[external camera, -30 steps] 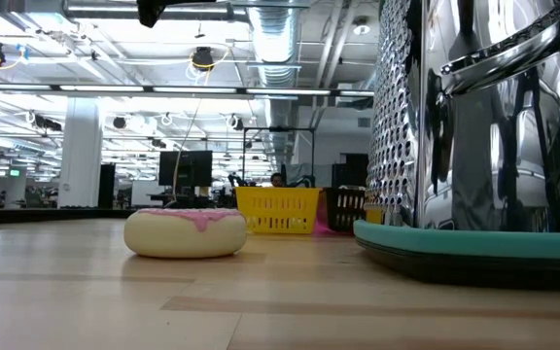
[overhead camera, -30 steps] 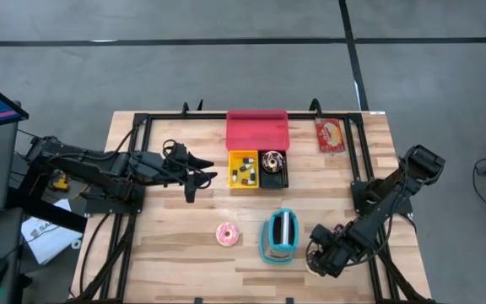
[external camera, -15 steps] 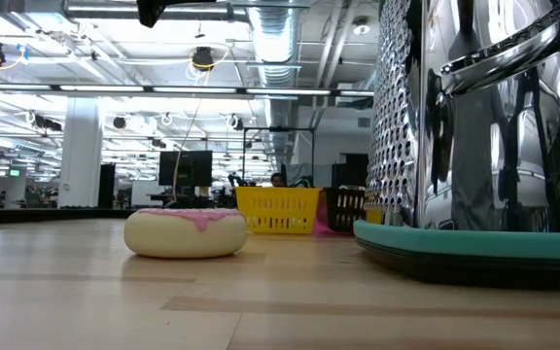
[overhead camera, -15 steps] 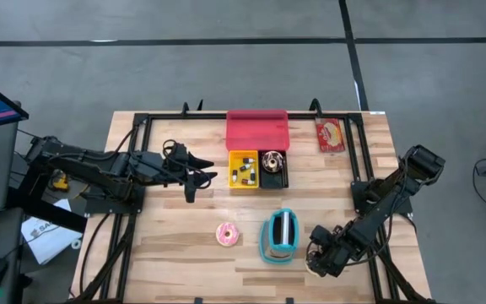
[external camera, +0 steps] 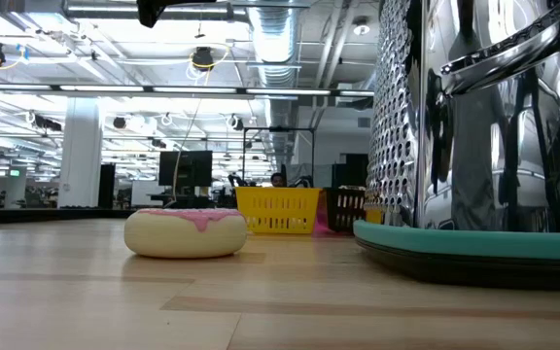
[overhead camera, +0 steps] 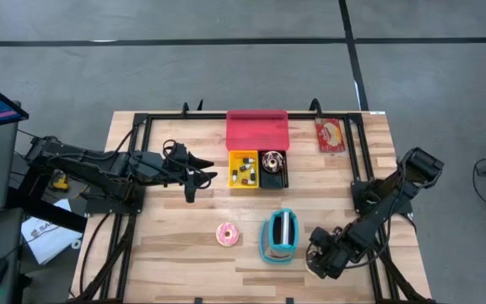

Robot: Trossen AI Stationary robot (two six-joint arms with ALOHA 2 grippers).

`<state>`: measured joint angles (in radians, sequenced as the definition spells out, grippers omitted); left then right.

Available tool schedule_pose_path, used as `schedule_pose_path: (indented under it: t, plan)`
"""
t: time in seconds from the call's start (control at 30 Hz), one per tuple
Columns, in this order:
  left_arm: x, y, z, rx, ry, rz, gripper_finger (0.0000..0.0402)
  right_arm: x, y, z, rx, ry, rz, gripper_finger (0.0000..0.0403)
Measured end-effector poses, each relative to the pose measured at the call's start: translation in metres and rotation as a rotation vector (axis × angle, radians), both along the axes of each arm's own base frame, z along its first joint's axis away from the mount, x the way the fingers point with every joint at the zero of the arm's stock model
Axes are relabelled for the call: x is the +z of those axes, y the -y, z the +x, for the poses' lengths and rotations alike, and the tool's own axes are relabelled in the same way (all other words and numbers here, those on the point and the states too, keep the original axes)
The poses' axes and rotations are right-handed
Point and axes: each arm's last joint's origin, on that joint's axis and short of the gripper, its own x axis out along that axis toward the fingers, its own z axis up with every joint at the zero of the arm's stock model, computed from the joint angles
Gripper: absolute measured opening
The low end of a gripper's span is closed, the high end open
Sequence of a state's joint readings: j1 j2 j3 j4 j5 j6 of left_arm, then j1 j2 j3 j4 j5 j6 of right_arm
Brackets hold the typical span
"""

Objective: Pick & Place Food Item
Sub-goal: Put the black donut into the black bin

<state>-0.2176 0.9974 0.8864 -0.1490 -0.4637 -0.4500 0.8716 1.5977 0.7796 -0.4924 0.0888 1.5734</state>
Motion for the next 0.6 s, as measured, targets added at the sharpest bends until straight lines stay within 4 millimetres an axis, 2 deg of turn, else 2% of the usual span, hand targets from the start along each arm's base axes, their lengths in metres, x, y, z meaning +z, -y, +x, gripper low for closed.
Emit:
schedule_pose_path:
  t: [0.37,0.6]
  plan:
    - [0.0000,0.0000,0.0000,0.000,0.000,-0.001,0.0184,-0.0010,-0.0015,0.0029,-0.027,-0.016,-0.001,0.0209]
    - [0.0000,0.0000,0.0000,0.001,0.001,-0.002,0.0184,-0.0016,-0.0003,0.0016,-0.038,-0.018,-0.021,0.0160]
